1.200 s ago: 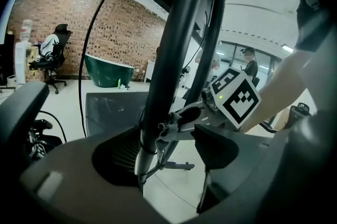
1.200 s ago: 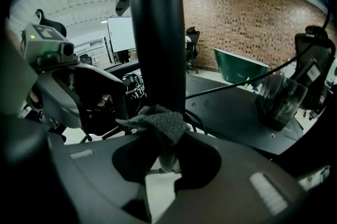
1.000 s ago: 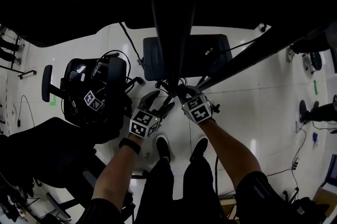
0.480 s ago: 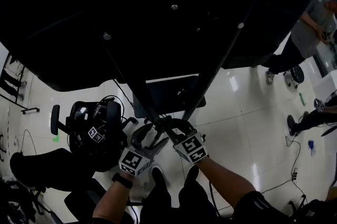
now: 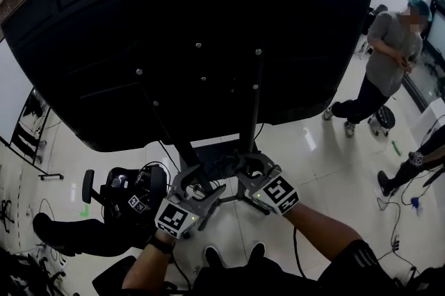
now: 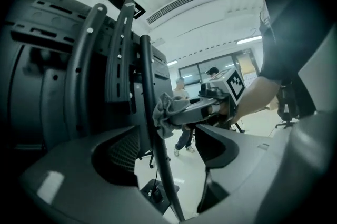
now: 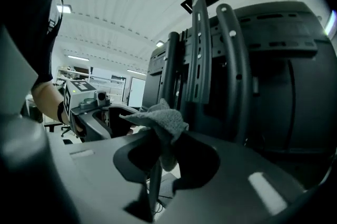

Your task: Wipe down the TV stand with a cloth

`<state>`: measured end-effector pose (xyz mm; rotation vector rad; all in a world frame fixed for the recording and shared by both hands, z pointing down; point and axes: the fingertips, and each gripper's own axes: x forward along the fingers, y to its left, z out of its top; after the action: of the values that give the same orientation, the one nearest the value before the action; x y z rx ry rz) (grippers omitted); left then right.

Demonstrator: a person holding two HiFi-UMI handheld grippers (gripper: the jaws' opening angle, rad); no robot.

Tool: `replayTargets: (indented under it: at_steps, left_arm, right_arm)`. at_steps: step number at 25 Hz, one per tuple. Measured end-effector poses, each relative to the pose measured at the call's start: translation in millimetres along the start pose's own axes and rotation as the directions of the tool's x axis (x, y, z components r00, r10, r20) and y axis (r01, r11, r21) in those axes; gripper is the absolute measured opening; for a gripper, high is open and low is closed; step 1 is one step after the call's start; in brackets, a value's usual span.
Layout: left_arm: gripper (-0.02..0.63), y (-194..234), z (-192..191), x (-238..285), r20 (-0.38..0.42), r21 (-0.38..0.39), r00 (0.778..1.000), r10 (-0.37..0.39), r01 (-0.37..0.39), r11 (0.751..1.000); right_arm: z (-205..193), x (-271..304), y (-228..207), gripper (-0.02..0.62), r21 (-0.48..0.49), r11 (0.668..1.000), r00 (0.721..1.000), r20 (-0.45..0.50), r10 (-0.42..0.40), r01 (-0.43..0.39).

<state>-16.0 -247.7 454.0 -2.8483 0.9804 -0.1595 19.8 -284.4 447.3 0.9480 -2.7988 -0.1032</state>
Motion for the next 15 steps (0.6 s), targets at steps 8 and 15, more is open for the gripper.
replayTargets:
  at_steps: [8, 15]
  left_arm:
    - [0.351, 5, 119, 30, 0.146, -0.020, 0.989, -0.016, 0.019, 1.000]
    - [0.351, 5, 216, 47, 0.224, 0.124, 0.973, -0.046, 0.019, 0.992]
  right_arm:
    - [128, -59, -81, 0.069, -0.080, 0.995, 0.989, 0.137, -0.051, 0.062]
    - [238, -89, -127, 0.069, -0.216, 0.961, 0.968, 0.221, -0.122, 0.171]
